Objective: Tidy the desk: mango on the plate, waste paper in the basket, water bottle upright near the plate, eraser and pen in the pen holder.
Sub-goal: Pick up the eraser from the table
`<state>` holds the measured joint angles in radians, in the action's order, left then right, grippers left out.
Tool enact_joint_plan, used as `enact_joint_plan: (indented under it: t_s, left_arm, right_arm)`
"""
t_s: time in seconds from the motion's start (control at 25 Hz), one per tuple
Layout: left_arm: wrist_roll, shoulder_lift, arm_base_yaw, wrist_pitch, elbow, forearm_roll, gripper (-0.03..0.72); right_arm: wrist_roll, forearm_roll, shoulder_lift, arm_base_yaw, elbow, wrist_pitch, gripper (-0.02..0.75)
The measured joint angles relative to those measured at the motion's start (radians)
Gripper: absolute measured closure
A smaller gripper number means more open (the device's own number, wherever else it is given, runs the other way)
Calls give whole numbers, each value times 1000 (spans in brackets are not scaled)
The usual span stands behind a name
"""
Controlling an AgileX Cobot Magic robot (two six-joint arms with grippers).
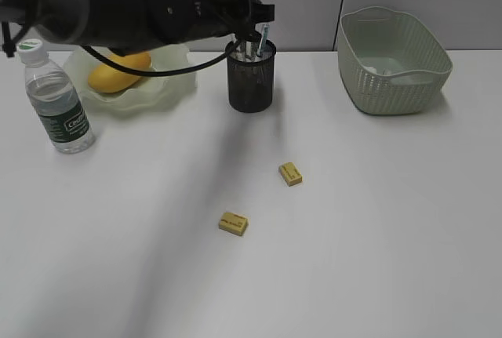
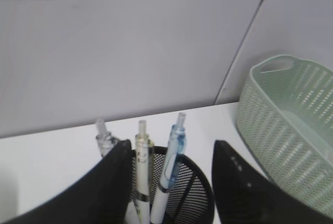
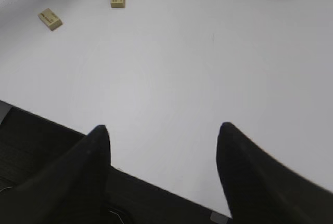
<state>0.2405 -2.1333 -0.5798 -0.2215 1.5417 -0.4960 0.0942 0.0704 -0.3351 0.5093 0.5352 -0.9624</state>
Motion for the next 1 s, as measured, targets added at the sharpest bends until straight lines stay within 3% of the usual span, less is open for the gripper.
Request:
enact_joint_plan:
  t_s: [0.16,0.32,0.8,1.0]
  left_arm:
    - [0,77,0,159,0,77,306]
    - [0,146,0,416,0,143,306]
    - [0,325,1,1192,0,472,306]
    - [-21,353,1,1404,0,508,306]
  right_arm:
    - [0,0,0,0,0,0,227]
    - [0,0,0,0,0,0,227]
    - [0,0,0,0,0,3,227]
    - [0,0,0,0,0,8,227]
